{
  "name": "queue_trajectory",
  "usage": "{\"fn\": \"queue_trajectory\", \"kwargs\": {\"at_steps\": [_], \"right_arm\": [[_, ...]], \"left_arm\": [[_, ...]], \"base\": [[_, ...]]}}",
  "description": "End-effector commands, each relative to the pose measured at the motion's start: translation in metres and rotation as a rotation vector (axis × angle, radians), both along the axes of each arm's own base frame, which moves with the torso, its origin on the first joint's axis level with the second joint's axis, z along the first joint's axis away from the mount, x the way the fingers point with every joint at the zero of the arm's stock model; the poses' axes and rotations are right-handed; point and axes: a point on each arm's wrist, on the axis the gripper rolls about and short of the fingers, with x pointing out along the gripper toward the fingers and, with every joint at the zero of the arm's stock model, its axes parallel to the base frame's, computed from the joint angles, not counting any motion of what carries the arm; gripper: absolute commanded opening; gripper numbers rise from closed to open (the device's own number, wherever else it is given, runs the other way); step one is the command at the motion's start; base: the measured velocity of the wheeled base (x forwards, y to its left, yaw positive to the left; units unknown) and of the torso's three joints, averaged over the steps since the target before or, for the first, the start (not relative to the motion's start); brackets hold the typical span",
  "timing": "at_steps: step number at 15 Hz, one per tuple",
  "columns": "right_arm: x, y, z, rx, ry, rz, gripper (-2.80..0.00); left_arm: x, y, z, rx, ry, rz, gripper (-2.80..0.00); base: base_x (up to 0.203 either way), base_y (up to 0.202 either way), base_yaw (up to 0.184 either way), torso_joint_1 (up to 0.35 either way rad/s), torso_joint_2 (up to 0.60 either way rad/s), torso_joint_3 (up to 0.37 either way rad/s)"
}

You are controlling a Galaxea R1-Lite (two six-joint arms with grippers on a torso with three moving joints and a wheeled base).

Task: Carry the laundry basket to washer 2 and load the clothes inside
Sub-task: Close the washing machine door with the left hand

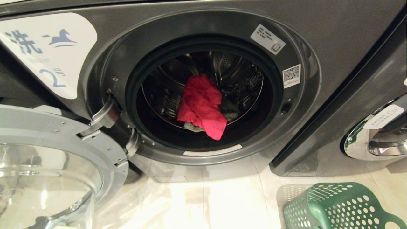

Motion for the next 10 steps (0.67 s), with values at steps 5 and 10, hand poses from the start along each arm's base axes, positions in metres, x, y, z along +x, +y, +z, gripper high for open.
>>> {"fn": "queue_trajectory", "kwargs": {"at_steps": [5,10], "right_arm": [[0.0002,0.0000,0.0001,0.001,0.002,0.001,-2.80],[0.0002,0.0000,0.0001,0.001,0.002,0.001,-2.80]], "left_arm": [[0.0001,0.0000,0.0000,0.000,0.001,-0.001,-2.80],[0.0000,0.0000,0.0000,-0.003,0.000,-0.001,-2.80]], "base": [[0.000,0.000,0.000,0.003,0.00,0.204],[0.000,0.000,0.000,0.001,0.00,0.205]]}}
